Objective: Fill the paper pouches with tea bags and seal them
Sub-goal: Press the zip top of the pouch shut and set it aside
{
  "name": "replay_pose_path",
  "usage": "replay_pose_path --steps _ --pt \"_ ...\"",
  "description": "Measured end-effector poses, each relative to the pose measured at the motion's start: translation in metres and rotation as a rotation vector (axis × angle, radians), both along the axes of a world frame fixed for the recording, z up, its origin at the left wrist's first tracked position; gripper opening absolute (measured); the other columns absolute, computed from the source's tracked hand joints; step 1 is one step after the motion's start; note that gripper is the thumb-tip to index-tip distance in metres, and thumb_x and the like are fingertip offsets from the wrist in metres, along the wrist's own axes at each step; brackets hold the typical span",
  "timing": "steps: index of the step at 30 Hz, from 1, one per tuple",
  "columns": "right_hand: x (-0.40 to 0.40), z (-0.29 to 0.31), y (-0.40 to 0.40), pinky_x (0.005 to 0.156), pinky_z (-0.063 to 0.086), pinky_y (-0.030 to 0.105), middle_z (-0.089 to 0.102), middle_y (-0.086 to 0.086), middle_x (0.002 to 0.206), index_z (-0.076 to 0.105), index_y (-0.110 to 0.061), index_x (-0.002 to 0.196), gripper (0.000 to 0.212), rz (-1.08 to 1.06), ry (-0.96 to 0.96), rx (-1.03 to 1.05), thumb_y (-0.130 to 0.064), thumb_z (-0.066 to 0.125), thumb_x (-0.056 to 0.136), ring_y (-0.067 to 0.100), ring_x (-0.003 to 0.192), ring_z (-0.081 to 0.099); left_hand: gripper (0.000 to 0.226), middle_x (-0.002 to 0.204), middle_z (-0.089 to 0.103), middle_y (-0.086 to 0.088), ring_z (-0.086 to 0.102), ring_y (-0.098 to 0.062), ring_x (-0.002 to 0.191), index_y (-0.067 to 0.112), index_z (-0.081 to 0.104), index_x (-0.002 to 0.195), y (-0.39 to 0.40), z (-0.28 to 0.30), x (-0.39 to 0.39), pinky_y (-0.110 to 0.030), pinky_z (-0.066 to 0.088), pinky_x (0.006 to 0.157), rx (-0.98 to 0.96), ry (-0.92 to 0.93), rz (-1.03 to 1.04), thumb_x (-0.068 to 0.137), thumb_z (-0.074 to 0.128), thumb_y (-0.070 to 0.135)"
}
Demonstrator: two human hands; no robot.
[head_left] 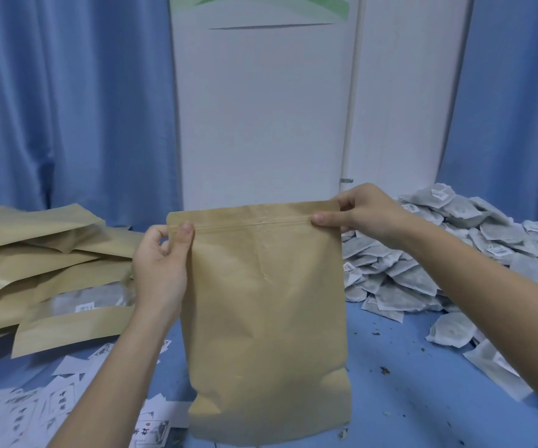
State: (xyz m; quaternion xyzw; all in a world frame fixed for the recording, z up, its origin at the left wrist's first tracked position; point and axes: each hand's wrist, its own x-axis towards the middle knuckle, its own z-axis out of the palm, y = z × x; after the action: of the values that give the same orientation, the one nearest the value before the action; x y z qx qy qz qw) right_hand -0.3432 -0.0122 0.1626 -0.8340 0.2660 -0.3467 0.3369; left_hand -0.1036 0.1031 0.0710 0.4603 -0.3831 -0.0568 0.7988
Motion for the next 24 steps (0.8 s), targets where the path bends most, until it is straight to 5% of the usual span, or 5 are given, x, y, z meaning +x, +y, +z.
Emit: replay_pose_path --steps 7,10,15,21,24 --pt "-0.003 0.001 0.006 0.060 0.040 0.012 0.059 -0.011 0.059 0.068 -0.016 0.064 0.021 -0.090 0.102 -0.071 -0.033 0.078 0.072 0.002 0.060 0.055 0.026 0.068 0.061 -0.006 0.051 -0.017 0.067 0.013 0.050 0.078 0.004 0.007 -0.005 -0.031 0.041 0.065 0.021 -0.031 -0.074 0.090 0.060 0.034" --pt "0.000 0.012 0.017 0.047 0.032 0.005 0.053 -0.017 0.053 0.071 -0.022 0.067 0.023 -0.064 0.215 -0.140 -0.043 0.079 0.066 -0.004 0.051 0.048 0.024 0.070 0.060 -0.011 0.050 -0.019 0.068 0.017 0.050 0.077 0.006 0.009 -0.013 -0.032 0.039 0.065 0.014 -0.063 -0.089 0.089 0.060 0.035" --pt "0.007 0.026 0.028 0.045 0.028 0.012 0.047 0.003 0.060 0.071 -0.004 0.074 0.034 -0.092 0.321 -0.250 -0.037 0.078 0.070 0.002 0.048 0.038 0.024 0.065 0.053 -0.013 0.045 -0.016 0.061 0.020 0.050 0.075 0.007 0.009 -0.017 -0.031 0.035 0.060 0.006 -0.076 -0.081 0.086 0.060 0.039" --pt "0.004 0.018 0.029 0.068 0.044 0.024 0.071 0.011 0.081 0.076 -0.017 0.077 0.016 -0.106 0.221 -0.237 -0.031 0.078 0.071 0.009 0.071 0.057 0.032 0.045 0.031 0.012 0.022 -0.006 0.046 0.024 0.041 0.068 0.002 0.005 -0.013 -0.027 0.019 0.048 -0.001 -0.089 0.018 0.089 0.061 0.037" --pt "0.007 0.022 0.032 0.050 0.033 0.017 0.050 0.008 0.063 0.069 -0.004 0.083 0.037 -0.155 0.390 -0.354 -0.040 0.073 0.074 0.010 0.055 0.042 0.029 0.048 0.039 0.010 0.029 -0.012 0.052 0.024 0.043 0.070 0.001 0.004 -0.017 -0.029 0.024 0.054 -0.008 -0.123 0.024 0.087 0.061 0.039"
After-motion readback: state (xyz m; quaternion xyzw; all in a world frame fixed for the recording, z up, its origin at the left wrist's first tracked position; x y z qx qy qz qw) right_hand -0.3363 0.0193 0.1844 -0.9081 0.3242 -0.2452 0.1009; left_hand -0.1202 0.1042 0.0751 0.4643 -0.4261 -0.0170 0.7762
